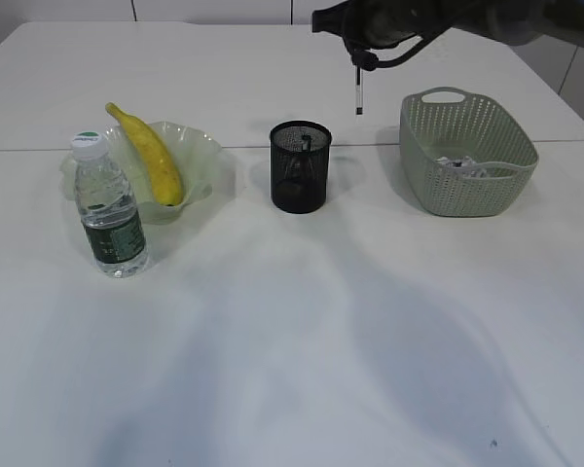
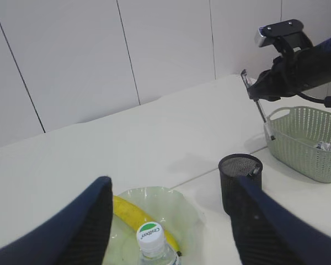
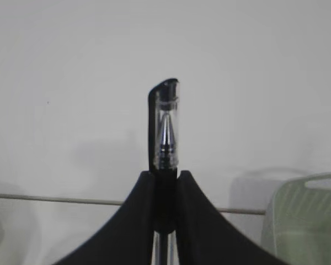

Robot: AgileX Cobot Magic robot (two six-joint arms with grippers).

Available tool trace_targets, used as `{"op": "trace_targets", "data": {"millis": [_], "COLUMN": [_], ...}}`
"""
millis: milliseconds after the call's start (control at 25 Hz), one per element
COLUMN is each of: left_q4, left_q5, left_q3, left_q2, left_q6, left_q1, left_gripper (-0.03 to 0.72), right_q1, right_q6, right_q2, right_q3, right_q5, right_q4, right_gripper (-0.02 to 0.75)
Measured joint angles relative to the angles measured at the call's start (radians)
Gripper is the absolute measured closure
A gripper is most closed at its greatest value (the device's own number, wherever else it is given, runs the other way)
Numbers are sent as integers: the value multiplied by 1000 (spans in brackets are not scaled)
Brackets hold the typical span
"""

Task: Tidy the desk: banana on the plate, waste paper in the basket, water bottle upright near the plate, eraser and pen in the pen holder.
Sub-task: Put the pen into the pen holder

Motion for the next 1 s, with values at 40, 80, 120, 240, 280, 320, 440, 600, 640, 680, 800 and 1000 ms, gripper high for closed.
{"op": "trace_targets", "data": {"millis": [40,80,120,240,280,320,440,600,640,680,800,1000], "left_q4": [0,0,0,0,0,0,0,0,0,0,0,0], "left_q5": [0,0,0,0,0,0,0,0,0,0,0,0], "left_q3": [0,0,0,0,0,0,0,0,0,0,0,0], "left_q2": [0,0,0,0,0,0,0,0,0,0,0,0], "left_q6": [0,0,0,0,0,0,0,0,0,0,0,0], "left_q1": [0,0,0,0,0,0,0,0,0,0,0,0], "left_gripper": [214,214,214,214,214,214,214,214,214,214,214,214], "right_q1": [0,0,0,0,0,0,0,0,0,0,0,0], "right_q6": [0,-1,-1,-1,-2,-2,-2,-2,-2,-2,-2,-2], "right_q2": [0,0,0,0,0,0,0,0,0,1,1,1], "right_q3": [0,0,0,0,0,0,0,0,0,0,11,91], "right_q5": [-12,-30,-43,-94,-111,-126,-179,-263,-277,-292,-356,-491], "right_q4": [-7,-16,-21,-38,-43,-46,-53,-65,-73,-83,-106,-149], "right_gripper": [676,676,676,676,676,676,676,676,676,676,676,676]}}
